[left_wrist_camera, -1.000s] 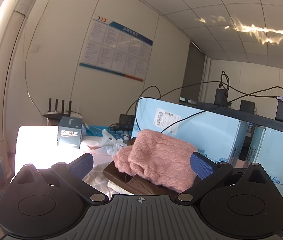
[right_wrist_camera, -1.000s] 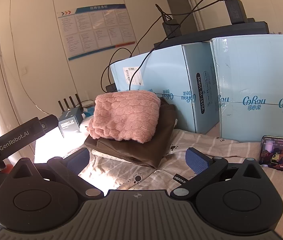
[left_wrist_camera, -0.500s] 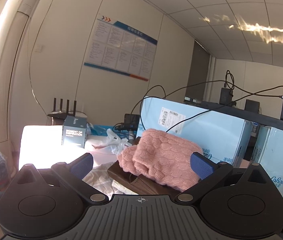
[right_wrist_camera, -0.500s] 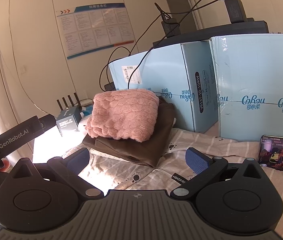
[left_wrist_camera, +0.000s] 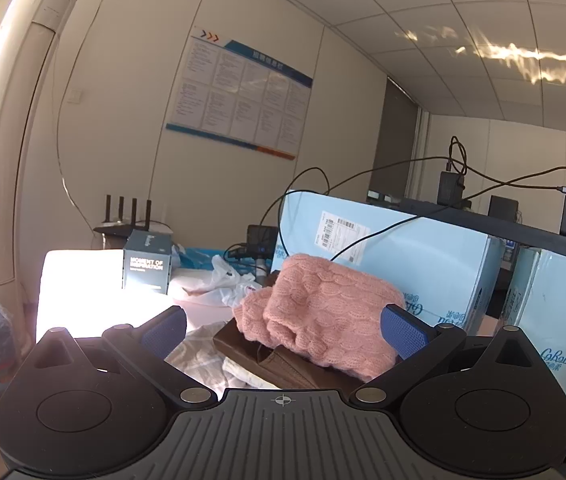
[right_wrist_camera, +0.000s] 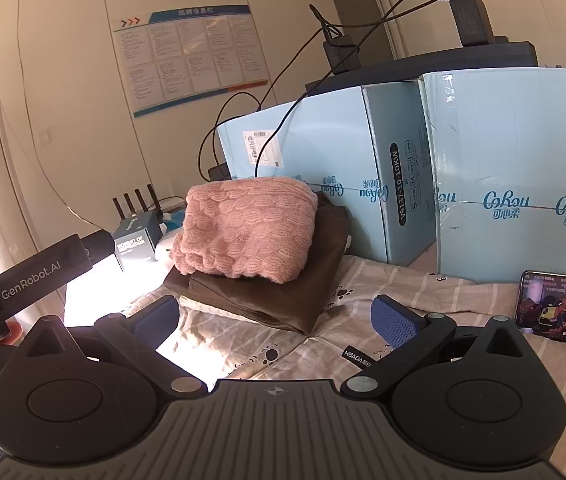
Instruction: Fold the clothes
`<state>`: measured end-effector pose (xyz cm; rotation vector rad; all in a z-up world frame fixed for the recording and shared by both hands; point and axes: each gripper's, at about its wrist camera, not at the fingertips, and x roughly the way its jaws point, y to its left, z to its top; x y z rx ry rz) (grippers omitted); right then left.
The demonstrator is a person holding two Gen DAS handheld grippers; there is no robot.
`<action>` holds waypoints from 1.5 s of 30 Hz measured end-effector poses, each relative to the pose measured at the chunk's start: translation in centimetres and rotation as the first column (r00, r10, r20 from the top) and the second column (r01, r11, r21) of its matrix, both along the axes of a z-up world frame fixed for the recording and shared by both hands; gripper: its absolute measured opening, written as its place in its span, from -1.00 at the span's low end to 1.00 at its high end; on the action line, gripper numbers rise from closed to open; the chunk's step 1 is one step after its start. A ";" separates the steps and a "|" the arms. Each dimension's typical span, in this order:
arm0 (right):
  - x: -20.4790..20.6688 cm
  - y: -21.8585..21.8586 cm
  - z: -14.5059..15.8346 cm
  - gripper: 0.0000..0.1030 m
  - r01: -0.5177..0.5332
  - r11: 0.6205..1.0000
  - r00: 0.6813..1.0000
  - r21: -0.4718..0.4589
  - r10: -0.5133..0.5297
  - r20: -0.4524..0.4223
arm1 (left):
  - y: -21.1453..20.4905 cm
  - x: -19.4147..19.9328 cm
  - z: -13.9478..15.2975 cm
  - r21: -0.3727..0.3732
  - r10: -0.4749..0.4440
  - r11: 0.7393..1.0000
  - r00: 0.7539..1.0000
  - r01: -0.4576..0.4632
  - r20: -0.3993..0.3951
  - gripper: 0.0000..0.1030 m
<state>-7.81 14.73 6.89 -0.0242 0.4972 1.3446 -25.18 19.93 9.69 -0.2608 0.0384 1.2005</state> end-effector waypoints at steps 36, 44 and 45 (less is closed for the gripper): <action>-0.2 0.0 0.0 1.00 -0.006 1.000 1.000 0.000 0.006 0.009 | -0.2 0.2 -0.2 -0.001 -0.013 1.000 1.000 0.013 -0.010 1.00; -0.2 0.0 0.0 1.00 -0.008 1.000 1.000 0.000 0.008 0.012 | -0.2 0.3 -0.2 -0.002 -0.018 1.000 1.000 0.018 -0.009 1.00; -0.2 0.0 0.0 1.00 -0.008 1.000 1.000 0.000 0.008 0.012 | -0.3 0.3 -0.2 -0.002 -0.018 1.000 1.000 0.018 -0.010 1.00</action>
